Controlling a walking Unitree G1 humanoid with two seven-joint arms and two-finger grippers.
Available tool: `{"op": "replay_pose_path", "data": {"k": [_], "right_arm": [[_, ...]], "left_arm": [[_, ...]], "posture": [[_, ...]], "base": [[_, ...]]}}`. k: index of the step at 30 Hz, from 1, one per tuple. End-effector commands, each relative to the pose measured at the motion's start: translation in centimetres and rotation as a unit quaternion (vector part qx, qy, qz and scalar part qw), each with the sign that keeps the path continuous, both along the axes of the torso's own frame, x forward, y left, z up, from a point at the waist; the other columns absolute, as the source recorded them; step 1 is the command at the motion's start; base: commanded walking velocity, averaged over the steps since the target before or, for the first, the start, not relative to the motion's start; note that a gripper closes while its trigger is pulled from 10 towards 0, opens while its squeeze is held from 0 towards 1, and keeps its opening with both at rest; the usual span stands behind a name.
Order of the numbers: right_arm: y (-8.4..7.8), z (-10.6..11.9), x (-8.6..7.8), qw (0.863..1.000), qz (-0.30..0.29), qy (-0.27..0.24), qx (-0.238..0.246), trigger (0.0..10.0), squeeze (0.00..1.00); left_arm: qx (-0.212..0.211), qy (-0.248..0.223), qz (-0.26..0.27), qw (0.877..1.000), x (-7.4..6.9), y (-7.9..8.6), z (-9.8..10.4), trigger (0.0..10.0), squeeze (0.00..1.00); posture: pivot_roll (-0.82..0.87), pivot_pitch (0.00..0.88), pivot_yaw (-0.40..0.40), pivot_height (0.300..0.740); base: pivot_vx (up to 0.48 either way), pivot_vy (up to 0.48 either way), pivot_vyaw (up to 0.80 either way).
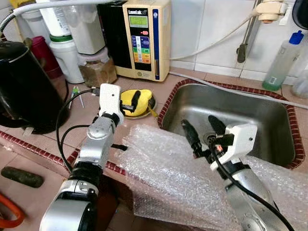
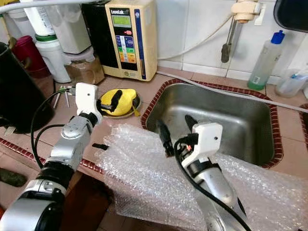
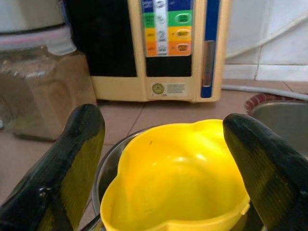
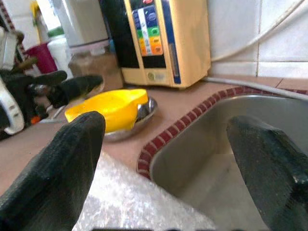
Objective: Kitchen organization
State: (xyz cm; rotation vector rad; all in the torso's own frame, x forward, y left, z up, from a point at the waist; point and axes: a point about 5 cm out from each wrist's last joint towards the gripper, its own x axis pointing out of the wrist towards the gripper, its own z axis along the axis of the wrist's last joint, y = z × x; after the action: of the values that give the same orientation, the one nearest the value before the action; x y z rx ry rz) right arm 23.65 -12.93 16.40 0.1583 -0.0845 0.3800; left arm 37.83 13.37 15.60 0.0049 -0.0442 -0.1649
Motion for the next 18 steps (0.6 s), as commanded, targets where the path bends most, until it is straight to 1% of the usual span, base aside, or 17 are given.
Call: {"op": "replay_pose_path", "data": {"k": [1, 2, 3, 4, 6, 8, 12, 13, 14, 15, 16, 17, 18], "right_arm": [[0.4, 0.7, -0.2, 1.0, 0.016, -0.01, 0.003, 10.0, 0.0], [0.5, 0.7, -0.2, 1.0, 0.022, -0.008, 0.0, 10.0, 0.0], [0.5, 0.7, -0.2, 1.0, 0.023, -0.007, -0.005, 10.0, 0.0], [0.6, 0.7, -0.1, 1.0, 0.023, -0.007, -0.007, 10.0, 0.0], [0.9, 0.8, 0.0, 1.0, 0.027, -0.006, -0.01, 10.0, 0.0], [1.1, 1.0, -0.1, 0.999, 0.033, -0.008, -0.011, 10.0, 0.0], [1.3, 1.0, -0.2, 0.999, 0.04, -0.006, -0.017, 10.0, 0.0], [1.3, 1.0, -0.2, 0.999, 0.04, -0.006, -0.019, 10.0, 0.0], [1.3, 1.0, -0.2, 0.999, 0.04, -0.005, -0.021, 10.0, 0.0], [1.3, 1.0, -0.2, 0.999, 0.039, -0.005, -0.021, 10.0, 0.0], [1.4, 1.0, -0.3, 0.999, 0.039, -0.005, -0.022, 10.0, 0.0], [1.4, 1.0, -0.3, 0.999, 0.04, -0.005, -0.023, 10.0, 0.0], [1.4, 0.9, -0.3, 0.999, 0.041, -0.005, -0.023, 10.0, 0.0]], "left_arm": [[-0.009, 0.013, 0.015, 1.0, 0.2, 0.4, -0.1, 10.0, 1.0], [-0.027, 0.035, 0.026, 0.999, 0.2, 0.5, -0.7, 10.0, 1.0], [-0.03, 0.047, 0.029, 0.998, 0.2, 0.6, -1.1, 10.0, 0.18], [-0.033, 0.056, 0.03, 0.997, 0.2, 0.7, -1.4, 10.0, 0.0], [-0.046, 0.077, 0.034, 0.995, 0.2, 0.8, -2.0, 10.0, 0.0], [-0.057, 0.085, 0.033, 0.994, 0.2, 0.8, -2.2, 10.0, 0.0], [-0.052, 0.098, 0.027, 0.993, 0.4, 0.6, -2.2, 9.9, 0.0], [-0.048, 0.108, 0.026, 0.993, 0.5, 0.6, -2.4, 7.7, 0.0], [-0.048, 0.111, 0.025, 0.992, 0.6, 0.5, -2.4, 7.7, 0.0], [-0.056, 0.114, 0.026, 0.992, 0.6, 0.5, -2.4, 4.3, 0.0], [-0.067, 0.117, 0.027, 0.99, 0.8, 0.4, -2.3, 1.8, 0.0], [-0.067, 0.118, 0.026, 0.99, 0.8, 0.4, -2.3, 1.8, 0.0], [-0.068, 0.119, 0.024, 0.99, 0.9, 0.3, -2.2, 1.5, 0.0]], "posture": [[-0.12, 0.029, 0.083, 0.74], [-0.12, 0.028, 0.077, 0.74], [-0.12, 0.027, 0.075, 0.74], [-0.12, 0.027, 0.075, 0.74], [-0.12, 0.025, 0.075, 0.74], [-0.12, 0.024, 0.073, 0.74], [-0.12, 0.021, 0.074, 0.74], [-0.12, 0.019, 0.076, 0.74], [-0.12, 0.019, 0.076, 0.74], [-0.13, 0.016, 0.078, 0.74], [-0.13, 0.012, 0.081, 0.74], [-0.13, 0.012, 0.081, 0.74], [-0.13, 0.01, 0.083, 0.74]], "base": [[0.0, 0.0, 0.0], [0.0, 0.0, 0.0], [0.0, 0.0, 0.0], [0.0, 0.0, 0.0], [0.0, 0.0, 0.0], [0.0, 0.0, 0.0], [0.0, 0.0, 0.0], [0.0, 0.0, 0.0], [0.0, 0.0, 0.0], [0.0, 0.0, 0.0], [0.0, 0.0, 0.0], [0.0, 0.0, 0.0], [0.0, 0.0, 0.0]]}}
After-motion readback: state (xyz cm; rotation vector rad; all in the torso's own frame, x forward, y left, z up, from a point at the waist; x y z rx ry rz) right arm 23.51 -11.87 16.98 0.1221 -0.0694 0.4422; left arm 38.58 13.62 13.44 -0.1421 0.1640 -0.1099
